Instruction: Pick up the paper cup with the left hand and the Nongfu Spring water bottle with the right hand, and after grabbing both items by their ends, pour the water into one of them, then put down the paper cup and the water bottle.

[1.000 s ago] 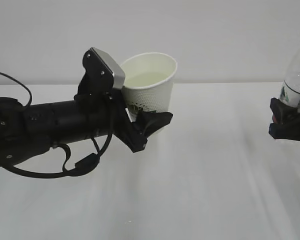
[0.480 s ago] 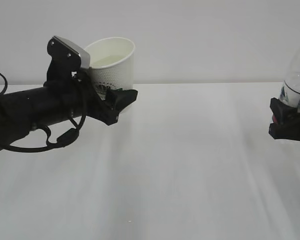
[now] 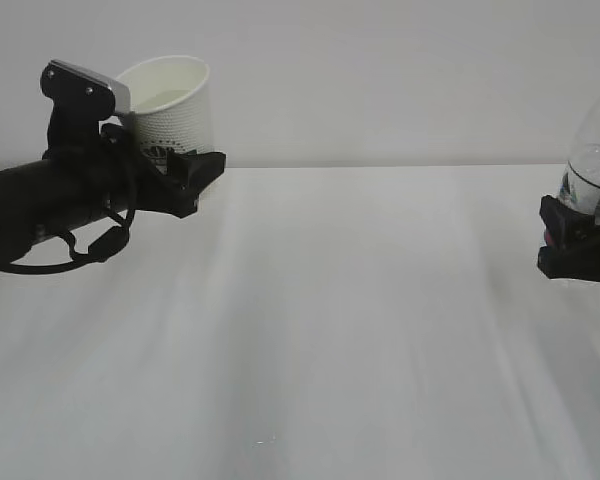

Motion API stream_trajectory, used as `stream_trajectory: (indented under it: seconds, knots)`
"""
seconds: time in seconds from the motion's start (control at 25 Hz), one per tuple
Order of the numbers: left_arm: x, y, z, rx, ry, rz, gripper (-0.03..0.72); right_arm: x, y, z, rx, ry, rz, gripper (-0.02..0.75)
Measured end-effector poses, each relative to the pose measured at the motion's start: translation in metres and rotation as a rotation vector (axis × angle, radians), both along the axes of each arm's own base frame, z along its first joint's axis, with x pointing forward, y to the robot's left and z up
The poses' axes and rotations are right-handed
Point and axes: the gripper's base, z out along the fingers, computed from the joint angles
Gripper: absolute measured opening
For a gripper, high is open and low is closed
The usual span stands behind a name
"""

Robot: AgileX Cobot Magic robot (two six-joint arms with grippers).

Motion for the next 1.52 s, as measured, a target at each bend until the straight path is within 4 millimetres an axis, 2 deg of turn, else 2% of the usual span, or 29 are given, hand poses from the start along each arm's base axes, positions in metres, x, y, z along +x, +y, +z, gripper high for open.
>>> stream_trajectory:
  seconds: [0.68,1.08,1.52]
  knots:
    - [0.024,0.049,-0.029,-0.038,0.067,0.294,0.522,0.000,0.000,0.000,-0.003,0.000,0.003,0.479]
    - [0.028,0.057,-0.043,-0.003,0.050,0.380,0.522,0.000,0.000,0.000,-0.024,-0.002,0.006,0.479]
    - [0.032,0.063,-0.073,-0.023,0.065,0.454,0.519,0.000,0.000,0.000,-0.027,-0.002,0.007,0.478]
